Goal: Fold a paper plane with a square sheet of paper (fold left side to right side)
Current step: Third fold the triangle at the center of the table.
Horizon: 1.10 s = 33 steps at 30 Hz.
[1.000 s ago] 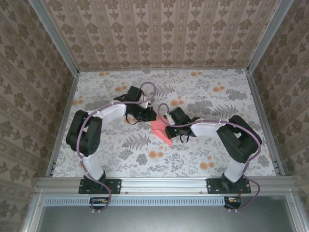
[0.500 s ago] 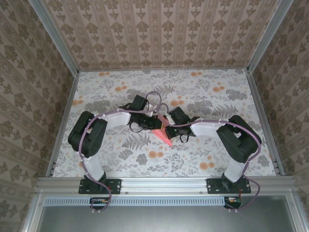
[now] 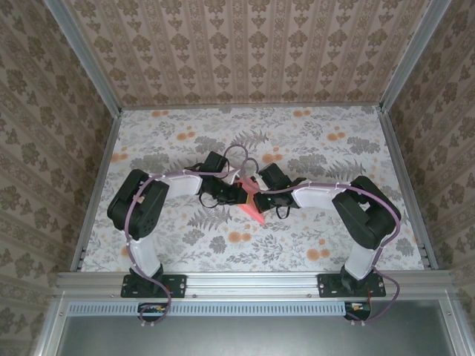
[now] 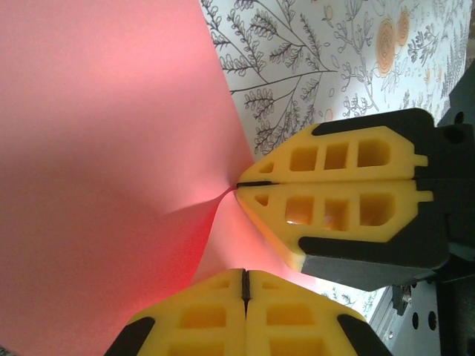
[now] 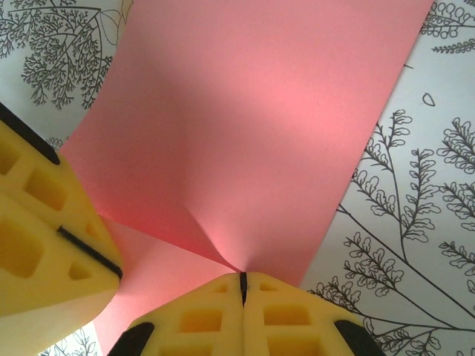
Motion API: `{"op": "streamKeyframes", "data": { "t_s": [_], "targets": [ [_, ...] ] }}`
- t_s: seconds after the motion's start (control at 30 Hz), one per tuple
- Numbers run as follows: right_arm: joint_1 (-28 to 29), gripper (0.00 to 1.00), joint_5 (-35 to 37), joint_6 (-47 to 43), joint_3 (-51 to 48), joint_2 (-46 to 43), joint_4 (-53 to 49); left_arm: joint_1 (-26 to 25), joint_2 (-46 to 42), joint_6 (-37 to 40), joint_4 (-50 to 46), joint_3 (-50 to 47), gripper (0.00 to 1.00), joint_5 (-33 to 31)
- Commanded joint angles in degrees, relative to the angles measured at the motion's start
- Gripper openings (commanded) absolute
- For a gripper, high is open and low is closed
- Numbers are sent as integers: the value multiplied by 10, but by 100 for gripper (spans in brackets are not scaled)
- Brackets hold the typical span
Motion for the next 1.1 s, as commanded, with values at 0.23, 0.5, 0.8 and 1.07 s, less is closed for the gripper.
{"op": "streamKeyframes", "data": {
  "t_s": [0.23,0.5,0.8,1.07],
  "targets": [
    [6,0,-4,-15,-1,28,-59,-1,35,1,9,-7,6,-13],
    [6,0,-5,-15,2,28,-61,2,48,0,12,-5,6,-18],
    [5,0,-5,-14,8,15,-63,3,40,-3,14,-4,7,-10],
    [5,0,-9,-12,7,22,-59,16,1,1,-9,15,13,-12]
  ]
}}
